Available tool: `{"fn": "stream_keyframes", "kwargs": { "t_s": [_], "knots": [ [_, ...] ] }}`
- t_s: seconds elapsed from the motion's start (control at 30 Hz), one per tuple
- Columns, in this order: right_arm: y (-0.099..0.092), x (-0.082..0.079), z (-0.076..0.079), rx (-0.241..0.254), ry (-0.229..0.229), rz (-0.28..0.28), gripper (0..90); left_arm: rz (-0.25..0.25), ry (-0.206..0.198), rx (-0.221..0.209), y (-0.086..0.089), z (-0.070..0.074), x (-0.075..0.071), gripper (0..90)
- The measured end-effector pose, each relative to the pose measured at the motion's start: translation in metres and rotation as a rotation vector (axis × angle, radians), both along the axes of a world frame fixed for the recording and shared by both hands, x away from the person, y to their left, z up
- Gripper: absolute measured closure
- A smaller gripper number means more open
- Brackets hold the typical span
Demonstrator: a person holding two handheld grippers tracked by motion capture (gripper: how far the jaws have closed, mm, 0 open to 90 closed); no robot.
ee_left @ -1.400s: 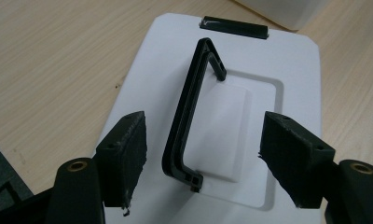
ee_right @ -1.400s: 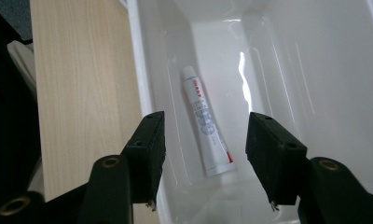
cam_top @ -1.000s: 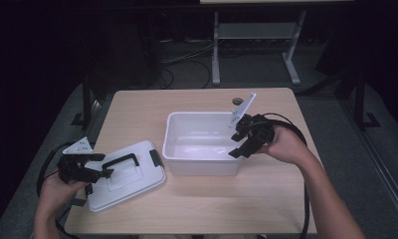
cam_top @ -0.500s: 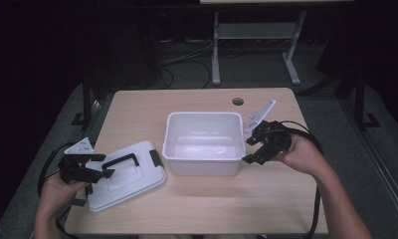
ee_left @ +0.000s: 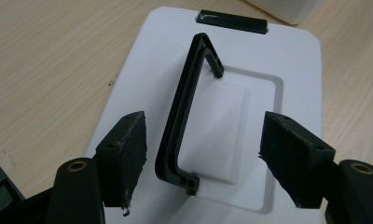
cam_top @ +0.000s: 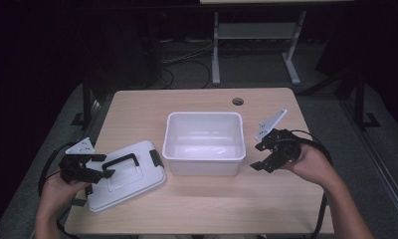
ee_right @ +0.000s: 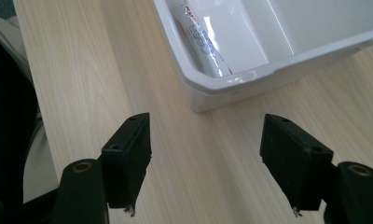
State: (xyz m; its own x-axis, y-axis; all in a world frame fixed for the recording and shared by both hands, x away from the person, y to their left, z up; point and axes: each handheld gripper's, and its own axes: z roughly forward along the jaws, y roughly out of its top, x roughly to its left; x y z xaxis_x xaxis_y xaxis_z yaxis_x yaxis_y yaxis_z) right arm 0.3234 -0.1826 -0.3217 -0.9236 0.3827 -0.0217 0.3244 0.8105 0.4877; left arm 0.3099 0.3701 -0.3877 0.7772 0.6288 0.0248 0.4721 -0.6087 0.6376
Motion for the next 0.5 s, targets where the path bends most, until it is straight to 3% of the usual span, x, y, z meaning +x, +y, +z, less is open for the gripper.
{"fn": "stream_keyframes", "kwargs": {
  "t_s": [0.5],
  "knots": [
    [-0.012, -0.013, -0.029, 0.03, 0.003, -0.031, 30.9, -0.001, 0.003, 0.006, 0.001, 0.0, 0.0, 30.7]
  ]
}}
